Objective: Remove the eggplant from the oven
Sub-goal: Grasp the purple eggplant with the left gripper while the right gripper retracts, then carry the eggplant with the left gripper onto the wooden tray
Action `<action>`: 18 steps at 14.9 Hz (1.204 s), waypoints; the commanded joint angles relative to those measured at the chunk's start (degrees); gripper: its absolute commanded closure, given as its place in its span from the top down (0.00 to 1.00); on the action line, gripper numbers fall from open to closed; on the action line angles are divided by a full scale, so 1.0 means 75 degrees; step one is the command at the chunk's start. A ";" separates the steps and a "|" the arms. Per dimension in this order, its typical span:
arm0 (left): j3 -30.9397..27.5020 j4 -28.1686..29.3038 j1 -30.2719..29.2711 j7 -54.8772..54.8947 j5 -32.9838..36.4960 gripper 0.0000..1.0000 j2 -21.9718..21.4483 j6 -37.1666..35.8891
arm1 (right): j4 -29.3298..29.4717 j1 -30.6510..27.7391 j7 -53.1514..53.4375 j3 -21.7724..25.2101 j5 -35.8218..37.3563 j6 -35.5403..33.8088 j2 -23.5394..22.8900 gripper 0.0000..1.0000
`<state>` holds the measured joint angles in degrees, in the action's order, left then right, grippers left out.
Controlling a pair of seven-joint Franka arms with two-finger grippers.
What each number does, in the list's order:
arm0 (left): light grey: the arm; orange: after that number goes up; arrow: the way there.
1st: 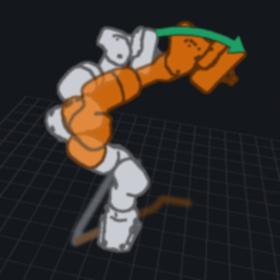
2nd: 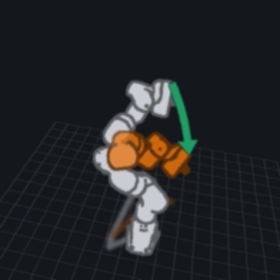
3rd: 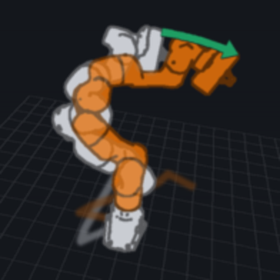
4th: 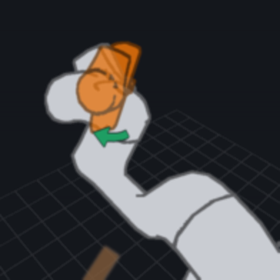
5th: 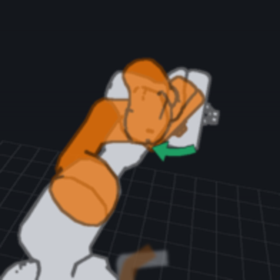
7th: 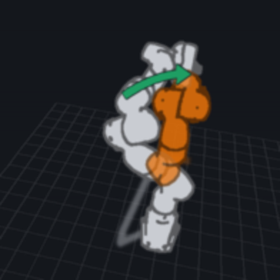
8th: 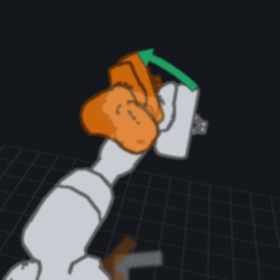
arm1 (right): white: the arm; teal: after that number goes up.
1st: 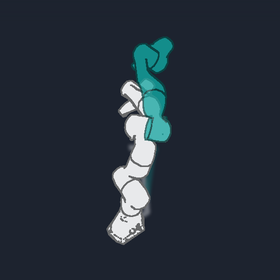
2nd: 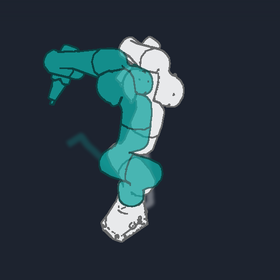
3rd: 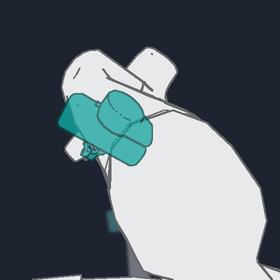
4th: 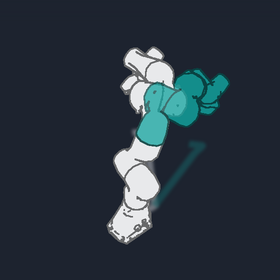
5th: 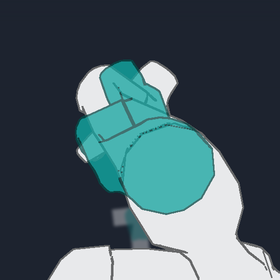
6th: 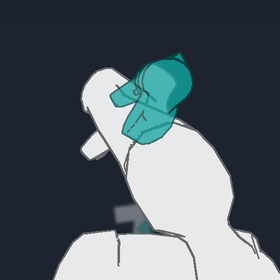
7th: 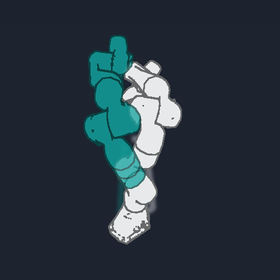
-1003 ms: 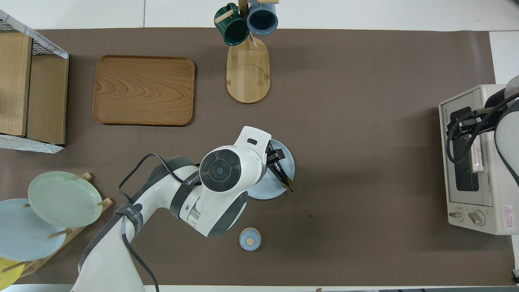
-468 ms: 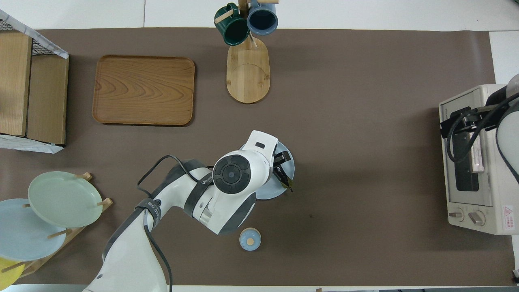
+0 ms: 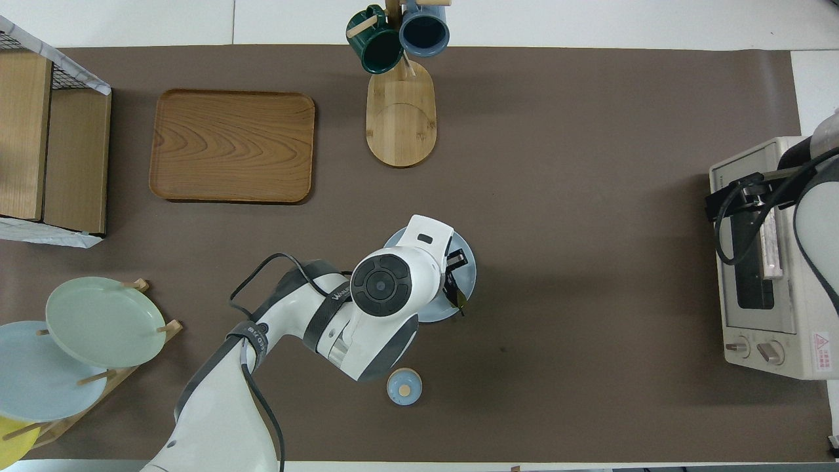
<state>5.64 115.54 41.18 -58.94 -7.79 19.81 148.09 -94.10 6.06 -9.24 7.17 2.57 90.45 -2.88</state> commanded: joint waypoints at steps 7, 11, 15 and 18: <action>-0.0154 -0.0066 -0.0133 0.0007 0.0242 0.00 -0.0483 -0.0642 | 0.0125 -0.0047 0.0130 -0.0042 -0.0191 -0.0165 -0.0014 1.00; -0.0143 -0.0194 -0.0872 0.0862 0.0242 0.00 -0.1129 -0.1709 | 0.0125 -0.0070 0.0118 -0.0042 -0.0191 -0.0153 -0.0014 1.00; -0.0143 -0.0312 -0.0896 0.0886 0.0242 0.00 -0.1130 -0.1863 | 0.0125 -0.0070 0.0118 -0.0042 -0.0191 -0.0165 -0.0014 1.00; -0.0166 -0.0347 -0.0920 0.0910 0.0242 0.00 -0.1118 -0.1851 | 0.0125 -0.0070 0.0118 -0.0042 -0.0191 -0.0165 -0.0014 1.00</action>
<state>4.65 113.58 34.26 -52.54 -6.97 11.24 135.18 -93.91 6.06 -9.22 7.17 2.57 90.34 -2.88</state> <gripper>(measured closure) 0.626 0.000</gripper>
